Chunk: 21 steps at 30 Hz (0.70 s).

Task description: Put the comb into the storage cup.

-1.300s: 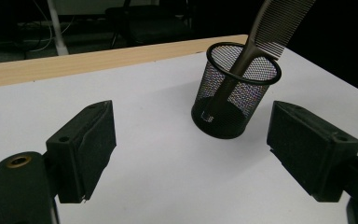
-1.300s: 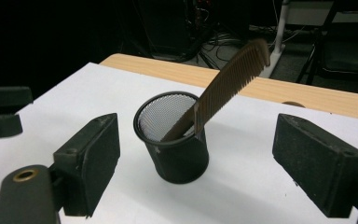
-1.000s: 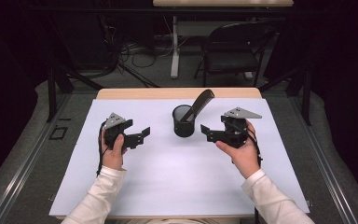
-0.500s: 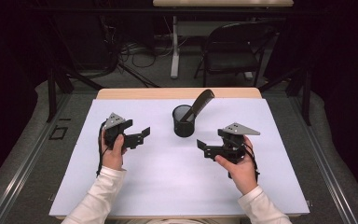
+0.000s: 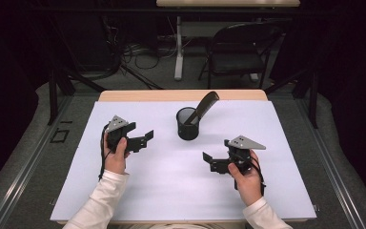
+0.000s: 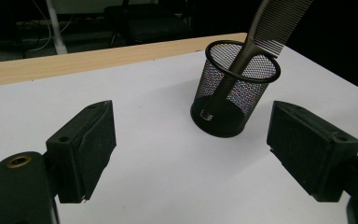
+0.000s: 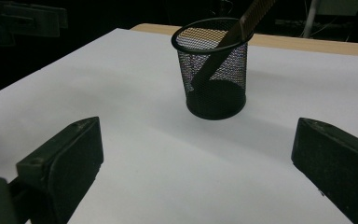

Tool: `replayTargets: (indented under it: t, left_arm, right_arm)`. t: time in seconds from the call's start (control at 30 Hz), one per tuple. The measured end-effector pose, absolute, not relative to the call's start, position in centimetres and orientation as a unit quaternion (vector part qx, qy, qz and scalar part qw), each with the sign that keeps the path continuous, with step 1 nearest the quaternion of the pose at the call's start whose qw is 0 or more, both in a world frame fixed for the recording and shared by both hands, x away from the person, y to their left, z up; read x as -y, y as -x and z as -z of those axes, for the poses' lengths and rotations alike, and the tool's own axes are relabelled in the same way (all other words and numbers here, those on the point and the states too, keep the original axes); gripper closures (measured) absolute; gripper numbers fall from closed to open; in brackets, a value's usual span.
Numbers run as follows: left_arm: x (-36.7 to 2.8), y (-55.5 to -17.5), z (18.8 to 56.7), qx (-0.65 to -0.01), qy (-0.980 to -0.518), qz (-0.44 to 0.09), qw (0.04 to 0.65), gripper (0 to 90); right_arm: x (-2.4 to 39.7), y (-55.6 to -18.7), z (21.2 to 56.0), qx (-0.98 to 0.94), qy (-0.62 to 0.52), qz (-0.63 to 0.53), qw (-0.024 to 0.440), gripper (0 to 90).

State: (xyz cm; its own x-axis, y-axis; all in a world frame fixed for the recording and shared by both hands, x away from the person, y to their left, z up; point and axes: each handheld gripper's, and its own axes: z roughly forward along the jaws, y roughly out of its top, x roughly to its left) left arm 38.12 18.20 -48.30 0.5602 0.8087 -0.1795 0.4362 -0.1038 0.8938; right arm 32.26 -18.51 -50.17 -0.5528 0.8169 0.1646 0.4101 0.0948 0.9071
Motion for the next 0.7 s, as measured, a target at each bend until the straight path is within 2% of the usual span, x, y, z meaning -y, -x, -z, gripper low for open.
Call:
replayTargets:
  t: [0.7]
  left_arm:
    - [-18.2, -38.1, 48.3, -0.425, -0.725, -0.182, 0.512, 15.8]
  right_arm:
    - [19.9, -32.0, 52.4, -0.710, -0.432, -0.517, 0.204, 2.6]
